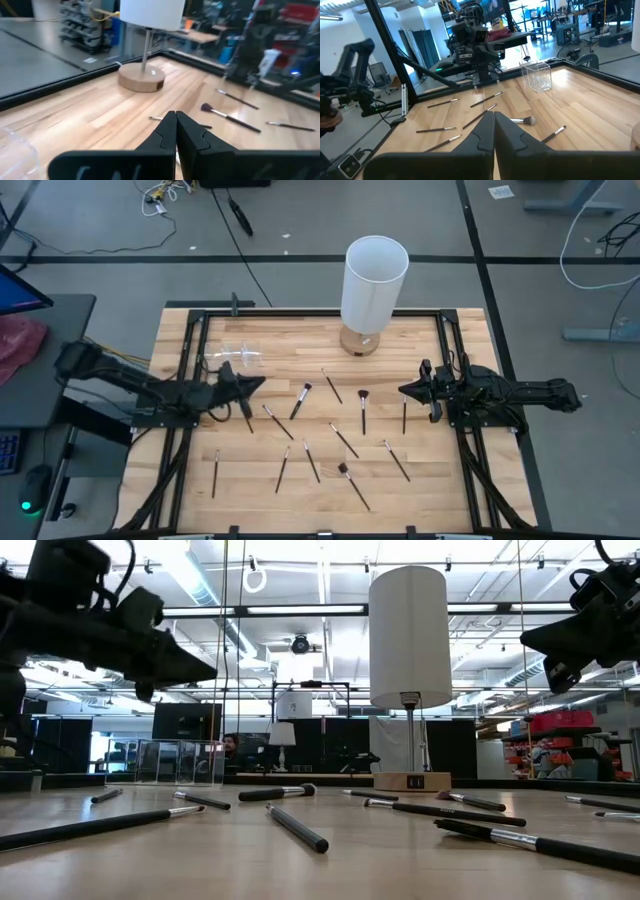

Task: Put items in baskets/containers
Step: Put the black eyeshadow brush into the transparent organizer

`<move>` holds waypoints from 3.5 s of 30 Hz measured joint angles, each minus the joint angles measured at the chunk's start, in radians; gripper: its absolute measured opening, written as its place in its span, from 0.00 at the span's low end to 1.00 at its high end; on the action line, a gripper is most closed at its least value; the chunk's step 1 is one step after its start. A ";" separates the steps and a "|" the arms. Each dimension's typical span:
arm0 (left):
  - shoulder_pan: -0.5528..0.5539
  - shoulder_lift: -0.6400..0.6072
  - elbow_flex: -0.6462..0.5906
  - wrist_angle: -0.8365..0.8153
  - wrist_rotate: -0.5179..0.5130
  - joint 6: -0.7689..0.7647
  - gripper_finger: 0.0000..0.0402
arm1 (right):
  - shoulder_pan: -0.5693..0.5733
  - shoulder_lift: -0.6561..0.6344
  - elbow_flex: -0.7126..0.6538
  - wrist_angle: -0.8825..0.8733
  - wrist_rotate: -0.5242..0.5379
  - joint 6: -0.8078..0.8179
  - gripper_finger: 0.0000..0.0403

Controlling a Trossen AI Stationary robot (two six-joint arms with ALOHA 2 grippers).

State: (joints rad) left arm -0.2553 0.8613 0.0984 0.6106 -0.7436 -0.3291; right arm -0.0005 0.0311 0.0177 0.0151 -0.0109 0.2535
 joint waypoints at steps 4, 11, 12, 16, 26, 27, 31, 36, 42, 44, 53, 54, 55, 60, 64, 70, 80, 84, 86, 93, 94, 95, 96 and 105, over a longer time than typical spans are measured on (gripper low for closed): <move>-0.116 0.157 0.130 -0.055 -0.197 -0.014 0.01 | 0.000 0.000 0.000 -0.001 0.000 0.000 0.01; -0.276 0.381 0.392 -0.284 -0.412 -0.205 0.01 | 0.000 0.000 0.000 -0.001 0.000 0.000 0.01; -0.291 0.410 0.422 -0.306 -0.419 -0.246 0.01 | 0.000 0.000 0.000 -0.001 0.000 0.000 0.01; -0.341 0.524 0.529 -0.369 -0.423 -0.372 0.01 | 0.000 0.000 0.000 -0.001 0.000 0.000 0.01; -0.336 0.683 0.876 -0.983 -0.158 -0.852 0.01 | 0.000 0.000 0.000 -0.002 0.000 0.000 0.01; -0.331 0.695 0.915 -1.087 -0.116 -0.924 0.01 | 0.000 0.000 0.000 -0.002 0.000 0.000 0.01; -0.319 0.747 1.043 -1.421 0.054 -1.169 0.01 | 0.000 0.000 0.000 -0.002 0.000 0.000 0.01; -0.350 0.794 1.090 -1.573 0.261 -1.390 0.04 | 0.000 0.000 0.000 -0.001 0.000 0.000 0.01; -0.452 0.838 1.091 -1.577 0.444 -1.601 0.22 | 0.000 0.000 0.000 -0.001 0.000 0.000 0.01; -0.501 0.844 1.091 -1.576 0.468 -1.696 0.30 | 0.000 0.000 0.000 -0.002 0.000 0.000 0.01; -0.717 0.859 1.091 -1.576 0.622 -1.996 0.51 | 0.000 0.000 0.000 -0.002 0.000 0.000 0.01; -0.725 0.866 1.091 -1.583 0.645 -1.997 0.52 | 0.000 0.000 0.000 -0.002 0.000 0.000 0.01; -0.730 0.872 1.091 -1.590 0.656 -1.997 0.52 | 0.000 0.000 0.000 -0.002 0.000 0.000 0.01; -0.731 0.907 1.091 -1.645 0.647 -1.997 0.51 | 0.000 0.000 0.000 -0.002 0.000 0.000 0.01; -0.731 0.934 1.091 -1.729 0.680 -1.990 0.51 | 0.000 0.000 0.000 -0.002 0.000 0.000 0.01; -0.744 0.939 1.091 -1.808 0.630 -1.983 0.55 | 0.000 0.000 0.000 -0.002 0.000 0.000 0.01; -0.781 1.032 1.089 -1.855 0.636 -1.991 0.54 | 0.000 0.000 0.000 -0.002 0.000 0.000 0.01; -0.791 1.080 1.089 -1.811 0.633 -1.994 0.52 | 0.000 0.000 0.000 -0.002 0.000 0.000 0.01; -0.792 1.100 1.090 -1.795 0.624 -1.995 0.50 | 0.000 0.000 0.000 -0.002 0.000 0.000 0.01; -0.799 1.125 1.093 -1.780 0.572 -1.996 0.40 | 0.000 0.000 0.000 -0.002 0.000 0.000 0.01; -0.800 1.126 1.093 -1.780 0.564 -1.997 0.38 | 0.000 0.000 0.000 -0.001 0.000 0.000 0.01; -0.800 1.126 1.092 -1.780 0.558 -1.997 0.37 | 0.000 0.000 0.000 -0.001 0.000 0.000 0.01; -0.800 1.126 1.092 -1.780 0.556 -1.998 0.35 | 0.000 0.000 0.000 -0.002 0.000 0.000 0.01; -0.798 1.117 1.029 -1.695 0.513 -1.999 0.25 | 0.000 0.000 0.000 -0.002 0.000 0.000 0.01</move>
State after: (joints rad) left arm -1.0532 1.9781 1.1275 -1.0844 -0.2309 -2.3282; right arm -0.0003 0.0311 0.0175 0.0135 -0.0111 0.2531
